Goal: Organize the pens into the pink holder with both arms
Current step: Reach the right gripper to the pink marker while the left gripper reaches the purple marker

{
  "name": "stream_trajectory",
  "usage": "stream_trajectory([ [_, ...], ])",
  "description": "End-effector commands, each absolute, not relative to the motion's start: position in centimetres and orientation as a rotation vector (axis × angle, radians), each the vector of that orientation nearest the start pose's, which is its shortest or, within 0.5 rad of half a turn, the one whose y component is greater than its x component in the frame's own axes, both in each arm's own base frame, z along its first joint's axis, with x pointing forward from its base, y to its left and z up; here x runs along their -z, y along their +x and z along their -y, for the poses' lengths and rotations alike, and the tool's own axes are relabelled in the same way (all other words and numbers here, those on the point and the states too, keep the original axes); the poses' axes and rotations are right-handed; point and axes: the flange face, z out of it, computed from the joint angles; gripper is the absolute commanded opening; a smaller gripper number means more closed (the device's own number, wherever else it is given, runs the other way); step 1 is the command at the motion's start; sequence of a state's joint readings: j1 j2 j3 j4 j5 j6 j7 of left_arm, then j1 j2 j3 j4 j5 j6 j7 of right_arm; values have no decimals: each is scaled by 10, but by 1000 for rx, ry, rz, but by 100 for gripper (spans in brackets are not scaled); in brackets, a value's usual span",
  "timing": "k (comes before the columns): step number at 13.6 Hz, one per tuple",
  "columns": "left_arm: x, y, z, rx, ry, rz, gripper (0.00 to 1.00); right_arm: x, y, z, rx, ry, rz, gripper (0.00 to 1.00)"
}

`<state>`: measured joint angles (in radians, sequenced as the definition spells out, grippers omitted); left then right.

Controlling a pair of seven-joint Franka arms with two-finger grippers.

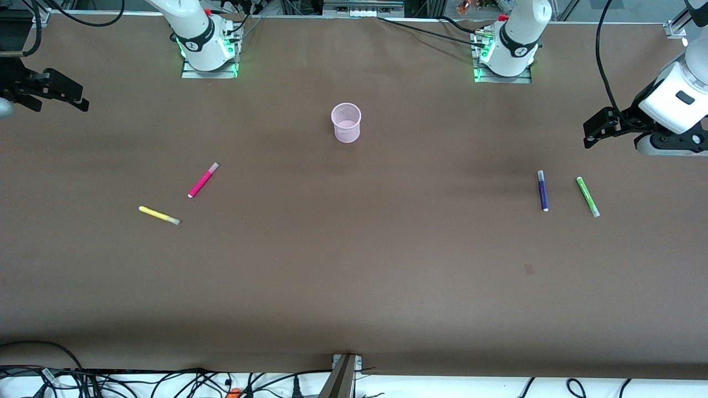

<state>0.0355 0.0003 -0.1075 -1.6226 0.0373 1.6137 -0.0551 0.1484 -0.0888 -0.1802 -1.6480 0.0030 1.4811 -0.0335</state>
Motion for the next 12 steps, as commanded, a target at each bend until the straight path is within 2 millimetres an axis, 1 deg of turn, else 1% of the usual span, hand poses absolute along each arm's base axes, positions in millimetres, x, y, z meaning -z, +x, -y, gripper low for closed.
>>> stream_trajectory([
  [1, -609, 560, 35, -15, -3095, -57, 100, -631, 508, 19, -131, -3116, 29, 98],
  [6, -608, 560, 34, -17, -3093, -57, 100, -632, 507, 18, -141, -3118, 29, 99],
  [7, -607, 560, 34, -31, -3093, -56, 100, -632, 507, 18, -138, -3118, 34, 99],
  [9, -599, 555, 34, -121, -3091, -60, 100, -631, 507, 18, -145, -3116, 39, 99],
  [11, -555, 557, 35, -414, -3061, -65, 100, -632, 507, 19, -140, -3116, 41, 99],
  [12, -545, 557, 31, -481, -3049, -62, 100, -634, 508, 19, -133, -3117, 41, 99],
])
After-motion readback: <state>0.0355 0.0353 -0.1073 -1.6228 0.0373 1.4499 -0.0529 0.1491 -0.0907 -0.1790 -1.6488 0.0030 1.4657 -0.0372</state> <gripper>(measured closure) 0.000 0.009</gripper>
